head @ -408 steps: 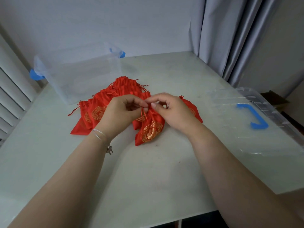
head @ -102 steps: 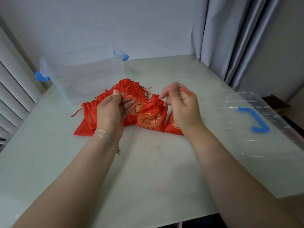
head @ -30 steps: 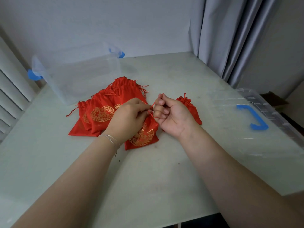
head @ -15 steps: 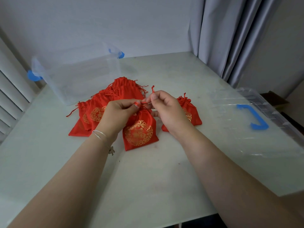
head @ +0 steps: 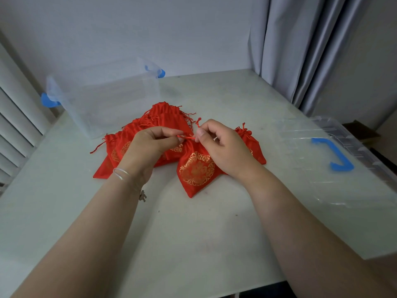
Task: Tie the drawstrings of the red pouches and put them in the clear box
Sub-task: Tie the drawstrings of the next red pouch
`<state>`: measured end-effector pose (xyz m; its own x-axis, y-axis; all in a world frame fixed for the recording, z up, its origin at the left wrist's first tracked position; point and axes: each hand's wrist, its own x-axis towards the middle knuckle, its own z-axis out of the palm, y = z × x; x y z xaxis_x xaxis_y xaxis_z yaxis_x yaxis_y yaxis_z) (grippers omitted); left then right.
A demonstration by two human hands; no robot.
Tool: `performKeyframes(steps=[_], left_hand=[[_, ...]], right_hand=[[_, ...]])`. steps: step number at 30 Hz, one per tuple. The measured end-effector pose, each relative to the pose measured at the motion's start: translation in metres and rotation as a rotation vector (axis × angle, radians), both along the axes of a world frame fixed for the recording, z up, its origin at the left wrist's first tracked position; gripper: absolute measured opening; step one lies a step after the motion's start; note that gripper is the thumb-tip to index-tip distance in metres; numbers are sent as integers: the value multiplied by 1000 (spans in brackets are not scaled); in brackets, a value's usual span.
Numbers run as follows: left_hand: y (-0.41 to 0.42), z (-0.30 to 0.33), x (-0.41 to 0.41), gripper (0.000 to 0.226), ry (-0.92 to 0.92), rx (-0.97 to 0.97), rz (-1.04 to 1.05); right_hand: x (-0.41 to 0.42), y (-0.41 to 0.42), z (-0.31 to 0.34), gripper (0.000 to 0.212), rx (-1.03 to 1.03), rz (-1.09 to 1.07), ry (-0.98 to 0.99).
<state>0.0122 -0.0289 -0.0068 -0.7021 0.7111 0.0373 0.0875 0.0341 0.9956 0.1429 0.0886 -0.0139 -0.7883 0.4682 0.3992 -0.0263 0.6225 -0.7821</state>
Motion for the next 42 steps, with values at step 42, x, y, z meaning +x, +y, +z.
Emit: performKeyframes(steps=[42], left_hand=[[3,-11,17,11,1097,97,90]], right_hand=[[-4,12,-2,16,-608,146,4]])
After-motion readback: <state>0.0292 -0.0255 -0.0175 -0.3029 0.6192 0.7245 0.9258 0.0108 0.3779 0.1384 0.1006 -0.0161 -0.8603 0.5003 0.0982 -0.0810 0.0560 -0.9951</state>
